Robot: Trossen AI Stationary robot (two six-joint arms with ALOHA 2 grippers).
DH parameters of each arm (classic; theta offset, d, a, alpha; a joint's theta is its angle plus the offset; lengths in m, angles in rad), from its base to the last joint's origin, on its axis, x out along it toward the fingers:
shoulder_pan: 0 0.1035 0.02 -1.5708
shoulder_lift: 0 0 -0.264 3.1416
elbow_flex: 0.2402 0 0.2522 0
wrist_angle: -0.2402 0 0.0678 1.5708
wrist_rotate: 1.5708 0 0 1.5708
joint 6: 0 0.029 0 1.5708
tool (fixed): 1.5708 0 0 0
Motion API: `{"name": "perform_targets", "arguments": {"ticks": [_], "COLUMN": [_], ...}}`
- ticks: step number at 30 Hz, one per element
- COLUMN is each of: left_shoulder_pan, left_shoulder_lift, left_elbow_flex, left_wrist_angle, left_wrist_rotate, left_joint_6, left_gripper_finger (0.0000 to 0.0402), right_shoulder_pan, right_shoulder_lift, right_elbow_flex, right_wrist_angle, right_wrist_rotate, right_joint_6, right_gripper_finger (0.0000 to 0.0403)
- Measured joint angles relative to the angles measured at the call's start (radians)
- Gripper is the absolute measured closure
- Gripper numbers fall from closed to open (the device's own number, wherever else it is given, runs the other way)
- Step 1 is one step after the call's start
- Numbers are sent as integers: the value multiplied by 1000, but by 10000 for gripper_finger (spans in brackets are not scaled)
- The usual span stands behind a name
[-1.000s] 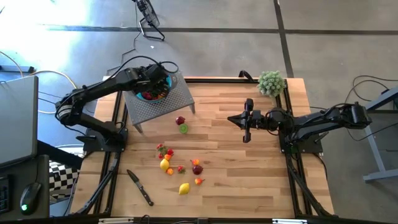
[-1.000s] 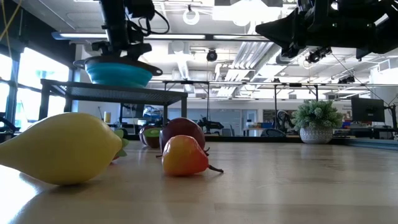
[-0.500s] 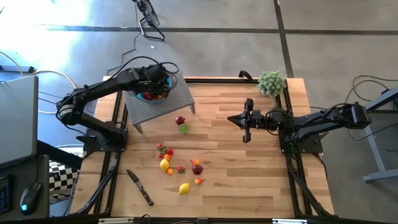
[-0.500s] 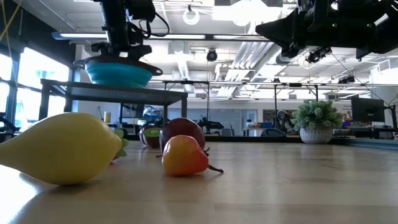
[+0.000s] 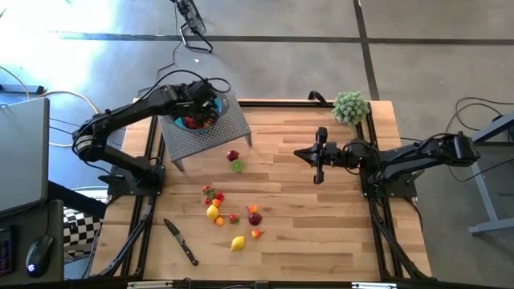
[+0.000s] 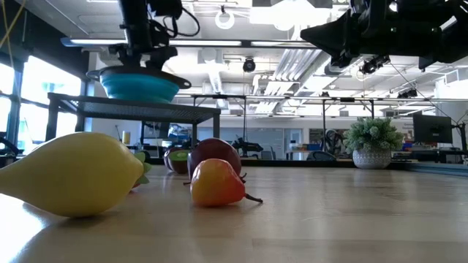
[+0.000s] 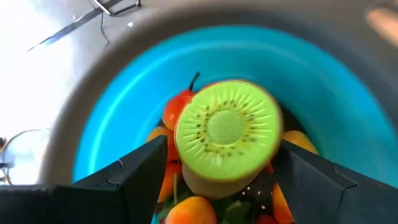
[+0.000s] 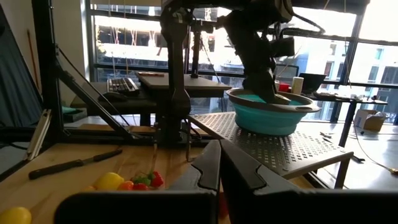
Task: Pick & Place Fruit
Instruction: Put the half brown kiwi into the blue strainer bowl on the shelf, then put the left yellow lemon into the blue strainer bowl on the shelf
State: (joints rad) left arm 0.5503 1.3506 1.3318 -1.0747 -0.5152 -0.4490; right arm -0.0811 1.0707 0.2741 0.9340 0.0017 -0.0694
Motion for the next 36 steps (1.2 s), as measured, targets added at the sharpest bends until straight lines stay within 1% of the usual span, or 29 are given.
{"name": "perform_targets", "arguments": {"ticks": [7,11,17,24,28,32,36], "left_shoulder_pan": [0,-1,-1,-1,-4,-46,-116], "left_shoulder_lift": [0,-1,-1,-1,-1,-1,-11], "left_elbow_flex": [142,194,200,199,199,199,199], "left_wrist_angle": [-93,-160,-249,-268,-267,-263,-286], "left_wrist_rotate": [8,13,84,90,90,95,103], "left_joint_6": [-7,-28,-44,-71,-37,1,26], "left_gripper_finger": [128,128,128,133,168,226,287], "right_shoulder_pan": [0,0,0,0,0,0,0], "right_shoulder_lift": [0,0,0,0,0,0,0], "right_elbow_flex": [0,0,0,0,0,0,0], "right_wrist_angle": [0,0,0,0,0,0,0], "right_wrist_rotate": [0,0,0,0,0,0,0], "right_joint_6": [-7,-7,-7,-7,-7,-11,-11], "right_gripper_finger": [401,401,401,401,401,400,400]}}
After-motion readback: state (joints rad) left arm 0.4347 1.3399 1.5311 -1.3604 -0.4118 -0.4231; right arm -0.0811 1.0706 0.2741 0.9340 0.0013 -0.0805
